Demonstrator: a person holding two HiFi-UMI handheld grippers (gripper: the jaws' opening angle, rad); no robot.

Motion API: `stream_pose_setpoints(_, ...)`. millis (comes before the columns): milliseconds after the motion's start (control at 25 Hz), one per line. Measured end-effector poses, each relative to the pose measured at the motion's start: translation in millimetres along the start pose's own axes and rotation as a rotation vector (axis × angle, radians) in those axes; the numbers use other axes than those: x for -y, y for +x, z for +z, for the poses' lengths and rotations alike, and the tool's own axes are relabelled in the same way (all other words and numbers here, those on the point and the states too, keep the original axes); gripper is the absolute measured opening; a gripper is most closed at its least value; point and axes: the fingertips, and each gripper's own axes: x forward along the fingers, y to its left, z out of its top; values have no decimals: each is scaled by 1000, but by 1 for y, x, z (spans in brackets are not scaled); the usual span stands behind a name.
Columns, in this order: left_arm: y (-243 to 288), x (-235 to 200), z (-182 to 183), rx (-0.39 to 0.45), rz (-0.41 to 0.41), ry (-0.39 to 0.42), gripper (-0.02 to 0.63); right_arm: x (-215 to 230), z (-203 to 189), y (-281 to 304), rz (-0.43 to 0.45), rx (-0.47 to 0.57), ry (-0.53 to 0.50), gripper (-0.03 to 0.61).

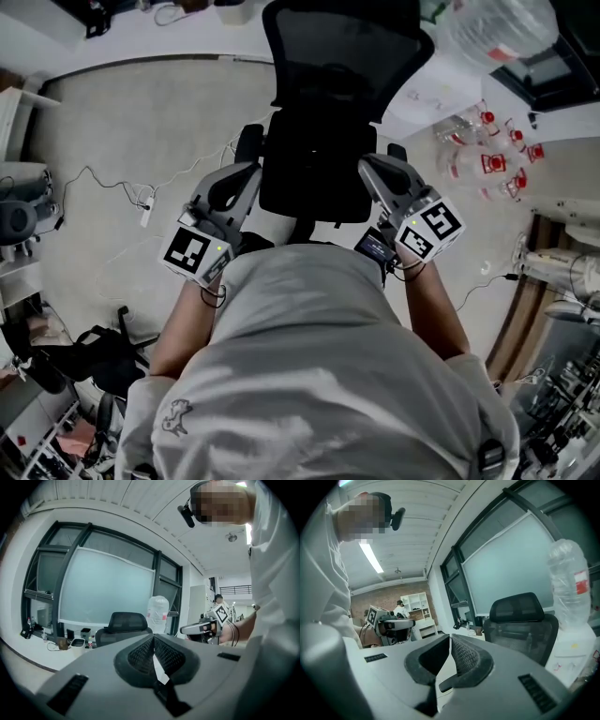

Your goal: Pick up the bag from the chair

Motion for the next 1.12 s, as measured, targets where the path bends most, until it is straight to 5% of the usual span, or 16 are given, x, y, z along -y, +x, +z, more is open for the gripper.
stream_pose_setpoints(280,47,-12,0,-57,-60,78,12,41,-2,12,-47,10,49,35)
stream_pose_setpoints(1000,131,-80,12,-105,-334,95,12,102,-11,70,-164,10,218,38)
stream_pose_setpoints(1120,143,-92,10,-110,-349,94,12,114,-18,78,-183,8,259,91)
